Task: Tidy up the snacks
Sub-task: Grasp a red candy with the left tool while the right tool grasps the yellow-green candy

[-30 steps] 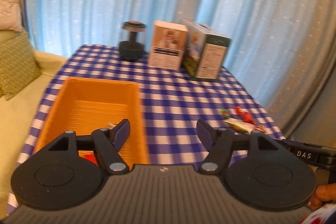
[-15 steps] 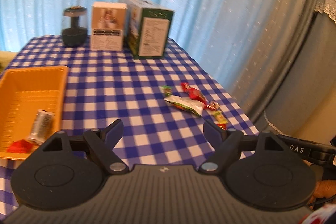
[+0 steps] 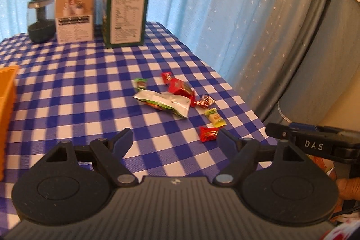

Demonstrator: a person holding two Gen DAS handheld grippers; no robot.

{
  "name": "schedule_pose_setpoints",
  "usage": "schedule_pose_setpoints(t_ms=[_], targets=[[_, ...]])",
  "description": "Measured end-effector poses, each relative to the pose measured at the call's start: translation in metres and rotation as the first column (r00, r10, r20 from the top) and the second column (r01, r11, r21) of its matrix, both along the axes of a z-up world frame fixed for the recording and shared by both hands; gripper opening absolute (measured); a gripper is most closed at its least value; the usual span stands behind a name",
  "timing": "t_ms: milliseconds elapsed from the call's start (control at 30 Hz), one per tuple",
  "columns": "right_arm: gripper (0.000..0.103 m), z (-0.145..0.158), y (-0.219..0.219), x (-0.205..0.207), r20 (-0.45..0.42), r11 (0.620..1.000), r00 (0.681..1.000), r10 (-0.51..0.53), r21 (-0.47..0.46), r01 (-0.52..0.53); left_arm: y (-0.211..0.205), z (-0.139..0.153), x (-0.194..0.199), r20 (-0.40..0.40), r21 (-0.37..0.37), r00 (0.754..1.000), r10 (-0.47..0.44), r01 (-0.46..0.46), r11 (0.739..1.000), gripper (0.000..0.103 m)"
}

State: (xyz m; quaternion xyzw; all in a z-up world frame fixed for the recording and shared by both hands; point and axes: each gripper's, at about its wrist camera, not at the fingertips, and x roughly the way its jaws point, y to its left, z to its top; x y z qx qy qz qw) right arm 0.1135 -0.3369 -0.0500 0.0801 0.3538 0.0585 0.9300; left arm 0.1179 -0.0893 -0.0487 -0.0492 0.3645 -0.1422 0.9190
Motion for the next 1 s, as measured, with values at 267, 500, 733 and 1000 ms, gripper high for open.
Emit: schedule_pose_setpoints(t_ms=[267,500,733,1000], targets=[[0.047,-0.022,-0.011,0.039,-0.021,1.0,0.999,0.03,0.005,-0.03,-0.037,-0.039,0.03,-0.041,0.015,0.999,-0.036,0.037,0.999,0.071],[0.046,-0.033,-0.023,0.059,-0.034,1.0,0.999,0.003,0.026,-0.002,-0.061,-0.064,0.053,-0.046,0.017,0.996,-0.083,0.084,0.996,0.07],[0.046,-0.04,-0.029,0.067,-0.056,0.999,0.998,-0.027,0.021,0.028,-0.08,-0.083,0.07,-0.061,0.032,0.991,-0.119,0.121,0.992,0.065],[0.046,-0.043,-0.032,0.067,-0.068,0.998,0.996,-0.054,0.028,0.056,-0.093,-0.09,0.08,-0.044,0.079,0.989,-0.14,0.143,0.987,0.04]])
